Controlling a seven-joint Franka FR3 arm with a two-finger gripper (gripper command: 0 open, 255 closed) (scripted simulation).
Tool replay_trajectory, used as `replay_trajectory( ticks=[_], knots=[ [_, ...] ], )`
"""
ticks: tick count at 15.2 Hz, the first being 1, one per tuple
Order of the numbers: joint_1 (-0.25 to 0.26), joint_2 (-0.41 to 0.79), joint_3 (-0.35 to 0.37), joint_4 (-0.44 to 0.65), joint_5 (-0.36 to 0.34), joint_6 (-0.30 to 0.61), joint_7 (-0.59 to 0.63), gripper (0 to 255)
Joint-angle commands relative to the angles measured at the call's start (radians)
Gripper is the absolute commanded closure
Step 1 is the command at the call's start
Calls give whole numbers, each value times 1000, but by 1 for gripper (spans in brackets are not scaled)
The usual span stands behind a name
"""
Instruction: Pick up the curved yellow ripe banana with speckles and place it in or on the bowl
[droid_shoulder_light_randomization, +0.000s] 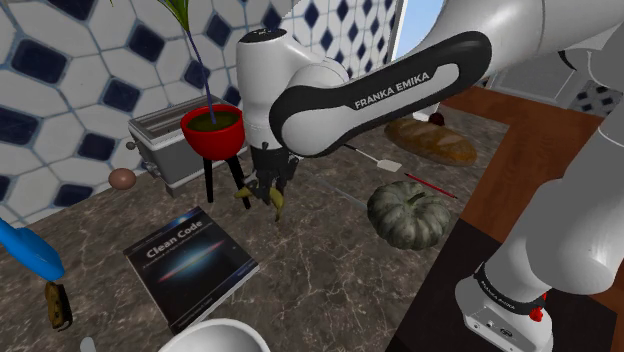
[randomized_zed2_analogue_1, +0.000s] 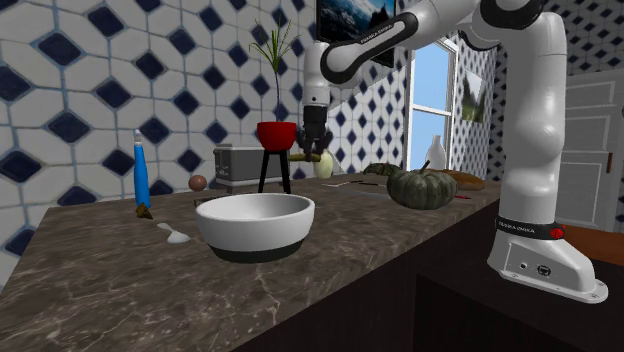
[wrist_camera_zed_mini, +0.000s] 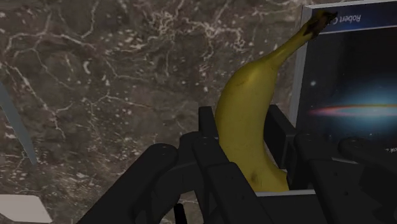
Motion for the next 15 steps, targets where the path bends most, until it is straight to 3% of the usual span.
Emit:
replay_trajectory(
  ticks=[1, 15],
  knots=[
    [-1, -8, -1, 7, 5, -14, -5, 255],
    [186, 63, 148, 79, -65, -47, 357, 255]
  ],
)
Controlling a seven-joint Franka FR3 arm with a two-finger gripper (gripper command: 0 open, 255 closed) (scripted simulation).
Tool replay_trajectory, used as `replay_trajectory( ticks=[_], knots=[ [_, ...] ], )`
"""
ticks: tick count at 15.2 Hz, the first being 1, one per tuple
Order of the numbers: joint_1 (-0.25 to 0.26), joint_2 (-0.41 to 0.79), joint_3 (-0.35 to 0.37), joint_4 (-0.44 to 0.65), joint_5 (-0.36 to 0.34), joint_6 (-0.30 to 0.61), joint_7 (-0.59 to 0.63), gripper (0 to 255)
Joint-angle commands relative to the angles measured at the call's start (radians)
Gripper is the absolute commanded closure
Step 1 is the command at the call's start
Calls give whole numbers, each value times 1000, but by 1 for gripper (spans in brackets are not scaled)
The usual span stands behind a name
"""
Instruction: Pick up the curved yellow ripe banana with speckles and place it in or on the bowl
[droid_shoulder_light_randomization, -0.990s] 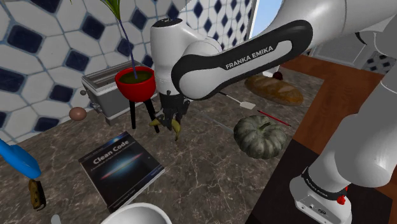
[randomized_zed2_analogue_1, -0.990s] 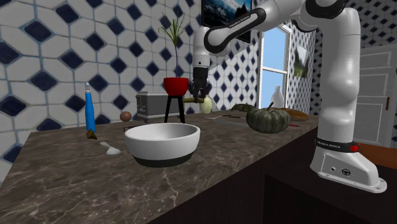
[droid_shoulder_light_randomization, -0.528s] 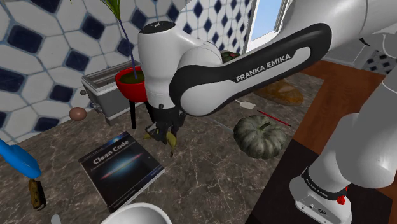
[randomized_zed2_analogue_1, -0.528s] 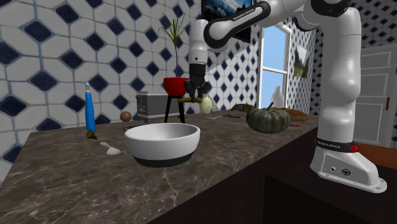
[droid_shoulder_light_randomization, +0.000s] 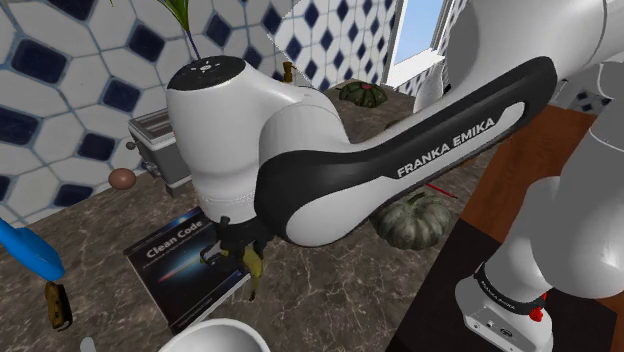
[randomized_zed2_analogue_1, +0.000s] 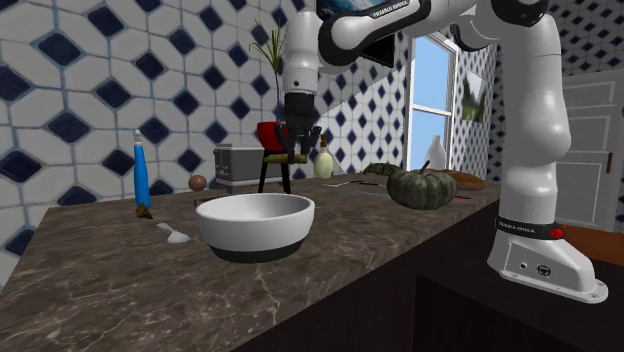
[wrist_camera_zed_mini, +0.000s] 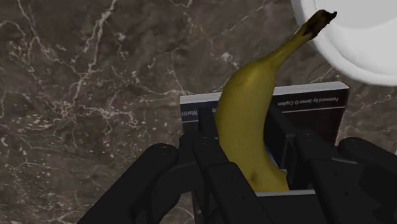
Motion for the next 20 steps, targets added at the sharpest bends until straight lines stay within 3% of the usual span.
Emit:
replay_trajectory(
  ticks=[1, 7, 12, 20],
  knots=[
    [31, 28, 19, 29, -22, -10, 59, 255],
    [141, 131, 62, 140, -97, -54, 227, 255],
    [266, 251, 78, 283, -176, -113, 366, 255],
    [270, 282, 64, 215, -203, -21, 388, 255]
  ],
)
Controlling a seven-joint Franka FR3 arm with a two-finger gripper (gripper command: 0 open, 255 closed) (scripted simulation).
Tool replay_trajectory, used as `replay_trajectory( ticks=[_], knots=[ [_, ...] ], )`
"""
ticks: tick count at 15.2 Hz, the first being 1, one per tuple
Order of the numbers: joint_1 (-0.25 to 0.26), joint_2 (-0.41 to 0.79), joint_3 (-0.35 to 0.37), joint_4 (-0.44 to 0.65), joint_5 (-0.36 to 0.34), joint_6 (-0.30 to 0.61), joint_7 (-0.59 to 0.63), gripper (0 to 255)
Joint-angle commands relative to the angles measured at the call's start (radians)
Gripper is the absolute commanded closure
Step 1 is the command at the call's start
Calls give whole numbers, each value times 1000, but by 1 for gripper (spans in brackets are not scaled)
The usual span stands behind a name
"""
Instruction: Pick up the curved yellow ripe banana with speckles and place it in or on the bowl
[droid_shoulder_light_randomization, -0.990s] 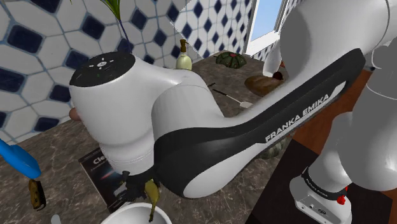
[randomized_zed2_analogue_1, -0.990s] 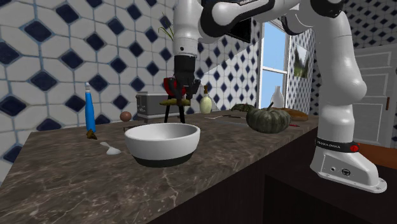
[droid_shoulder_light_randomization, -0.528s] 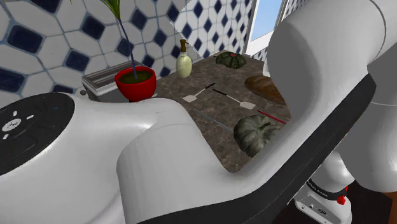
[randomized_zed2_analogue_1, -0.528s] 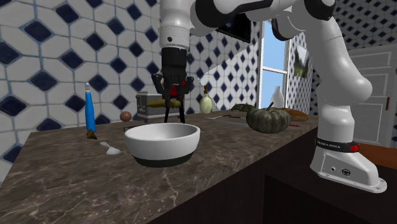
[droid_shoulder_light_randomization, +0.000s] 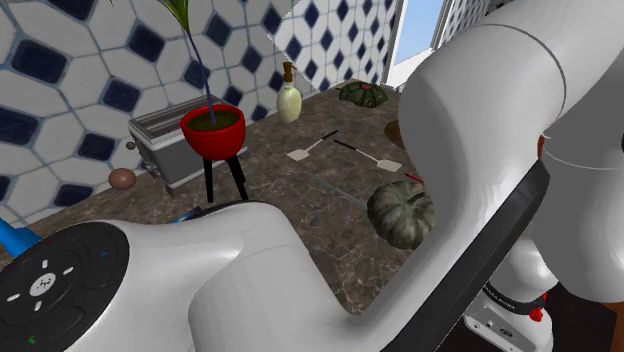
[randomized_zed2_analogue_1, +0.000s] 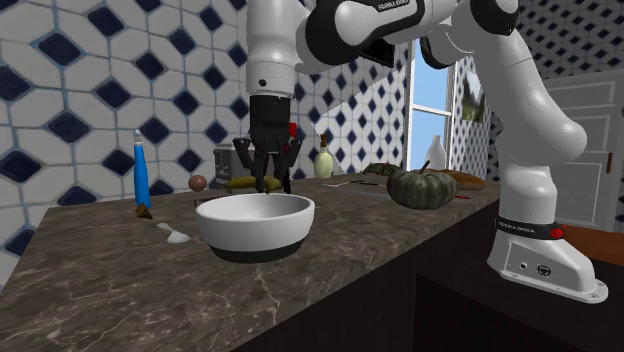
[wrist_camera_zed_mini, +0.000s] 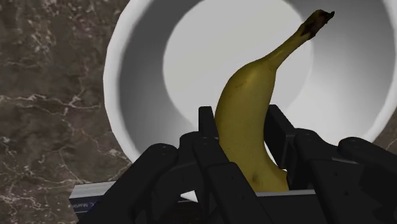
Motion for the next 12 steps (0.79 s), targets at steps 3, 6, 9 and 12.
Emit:
replay_trajectory(
  ticks=[3, 6, 9, 12],
  knots=[
    [2, 17, -7, -32, -15, 45, 12, 255],
    [4, 26, -11, -44, -23, 64, 18, 255],
    [4, 26, -12, -44, -23, 64, 18, 255],
    [4, 26, -12, -44, -23, 64, 18, 255]
  ],
)
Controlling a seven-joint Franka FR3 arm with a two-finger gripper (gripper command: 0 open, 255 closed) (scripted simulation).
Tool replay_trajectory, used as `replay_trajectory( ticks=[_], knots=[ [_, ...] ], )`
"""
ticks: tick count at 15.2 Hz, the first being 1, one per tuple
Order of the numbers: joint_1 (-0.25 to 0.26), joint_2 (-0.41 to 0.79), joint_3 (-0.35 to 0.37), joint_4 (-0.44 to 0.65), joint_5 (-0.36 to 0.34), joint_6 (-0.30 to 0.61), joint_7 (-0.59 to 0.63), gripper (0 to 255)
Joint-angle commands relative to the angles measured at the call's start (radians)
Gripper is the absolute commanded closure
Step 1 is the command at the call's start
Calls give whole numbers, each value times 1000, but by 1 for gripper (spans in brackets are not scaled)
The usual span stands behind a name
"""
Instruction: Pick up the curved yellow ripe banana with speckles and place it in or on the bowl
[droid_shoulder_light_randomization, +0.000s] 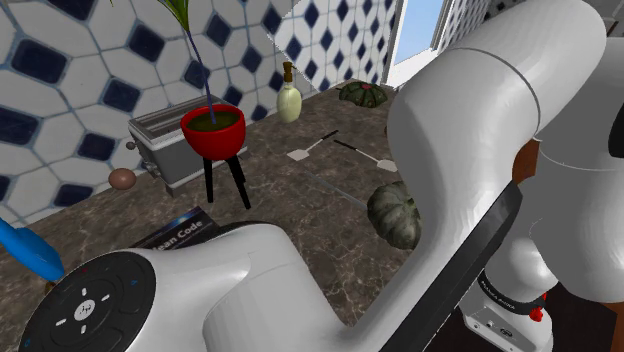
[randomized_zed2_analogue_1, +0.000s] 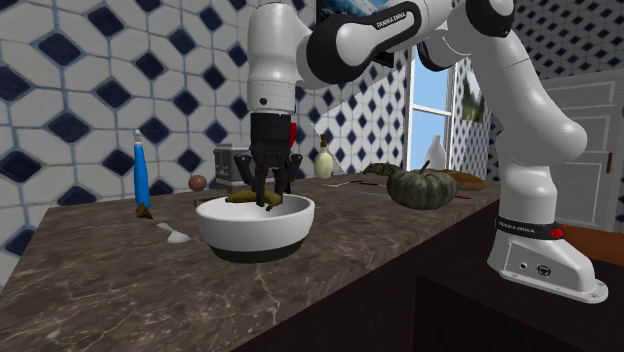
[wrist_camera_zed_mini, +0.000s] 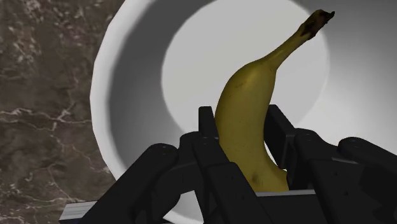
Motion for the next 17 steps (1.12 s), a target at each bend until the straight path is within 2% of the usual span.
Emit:
replay_trajectory(
  ticks=[1, 6, 10, 17],
  knots=[
    [0, 0, 0, 0, 0, 0, 0, 0],
    [0, 0, 0, 0, 0, 0, 0, 0],
    [-7, -49, 21, 64, 41, -102, -26, 0],
    [-7, -50, 21, 64, 41, -102, -26, 0]
  ],
)
